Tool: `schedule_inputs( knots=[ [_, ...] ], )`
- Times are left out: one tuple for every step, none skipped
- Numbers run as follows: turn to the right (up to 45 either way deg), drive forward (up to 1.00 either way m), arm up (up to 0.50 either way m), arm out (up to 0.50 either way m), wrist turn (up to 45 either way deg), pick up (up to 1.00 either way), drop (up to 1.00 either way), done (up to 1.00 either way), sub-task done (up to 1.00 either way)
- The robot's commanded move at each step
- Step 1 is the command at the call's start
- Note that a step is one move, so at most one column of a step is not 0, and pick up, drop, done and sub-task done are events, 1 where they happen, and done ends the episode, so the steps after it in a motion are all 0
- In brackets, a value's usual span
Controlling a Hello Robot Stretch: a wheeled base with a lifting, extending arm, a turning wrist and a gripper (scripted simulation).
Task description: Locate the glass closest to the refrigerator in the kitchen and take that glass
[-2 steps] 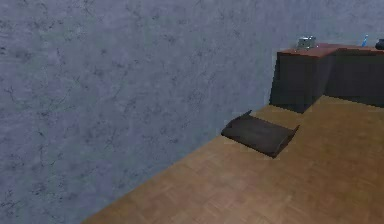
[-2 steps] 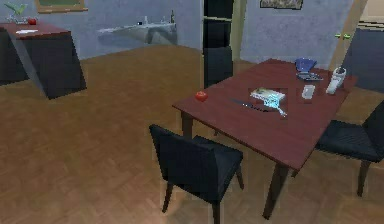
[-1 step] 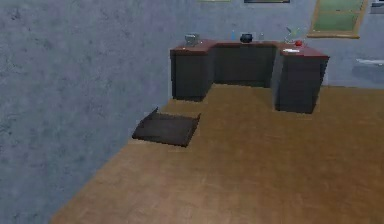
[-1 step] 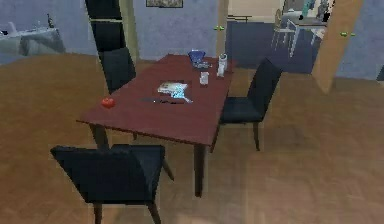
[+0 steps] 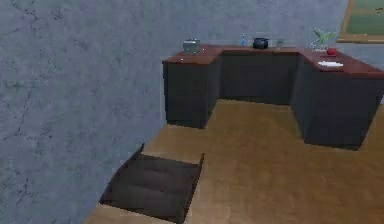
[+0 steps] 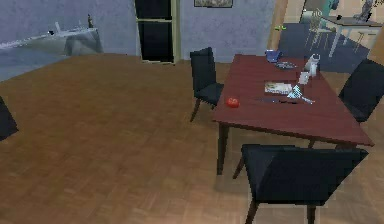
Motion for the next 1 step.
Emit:
schedule_inputs(
  knots=[
    [21.0,0.00,0.00,0.00,0.0,0.00,0.00,0.00,0.00]
  ],
)
